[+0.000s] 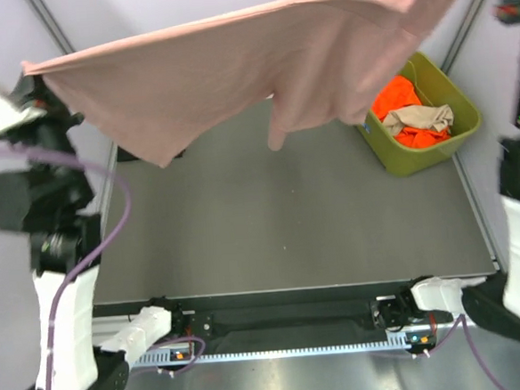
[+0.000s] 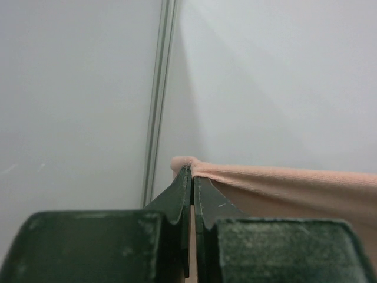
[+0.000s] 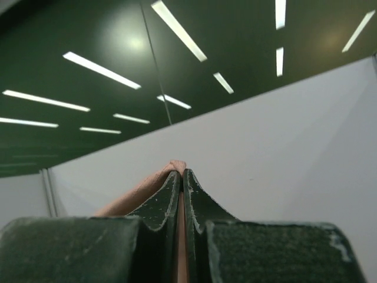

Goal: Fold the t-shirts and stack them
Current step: Flatten the tshirt out

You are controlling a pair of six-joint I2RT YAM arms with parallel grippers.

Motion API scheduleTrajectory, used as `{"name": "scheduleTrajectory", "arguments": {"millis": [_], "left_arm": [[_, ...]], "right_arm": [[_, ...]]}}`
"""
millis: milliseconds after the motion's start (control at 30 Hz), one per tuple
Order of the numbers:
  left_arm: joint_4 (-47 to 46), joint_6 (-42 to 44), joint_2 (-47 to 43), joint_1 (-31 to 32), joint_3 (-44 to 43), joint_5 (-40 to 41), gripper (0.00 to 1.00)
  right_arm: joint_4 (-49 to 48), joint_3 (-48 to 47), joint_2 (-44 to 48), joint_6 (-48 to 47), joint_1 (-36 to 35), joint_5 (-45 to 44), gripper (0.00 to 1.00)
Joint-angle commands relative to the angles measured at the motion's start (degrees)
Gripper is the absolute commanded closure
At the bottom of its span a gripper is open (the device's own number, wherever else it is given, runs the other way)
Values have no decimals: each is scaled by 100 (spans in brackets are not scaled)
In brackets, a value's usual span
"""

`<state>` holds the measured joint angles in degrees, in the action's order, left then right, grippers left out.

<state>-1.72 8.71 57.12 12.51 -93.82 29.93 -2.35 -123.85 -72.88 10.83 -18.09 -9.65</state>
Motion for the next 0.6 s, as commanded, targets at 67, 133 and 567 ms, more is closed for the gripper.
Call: {"name": "scheduleTrajectory", "arguments": {"millis": [67, 133, 567], "left_arm": [[918, -484, -876, -56, -321, -724, 100], [1155, -607, -1053, -56, -321, -883, 100], [1122, -1082, -1458, -56, 1548, -1192, 100]], "right_arm": [[84, -51, 1002, 174, 95, 59, 100], [217, -25, 1257, 270, 95, 217, 100], [430, 2107, 1592, 341, 95, 622, 100]]}}
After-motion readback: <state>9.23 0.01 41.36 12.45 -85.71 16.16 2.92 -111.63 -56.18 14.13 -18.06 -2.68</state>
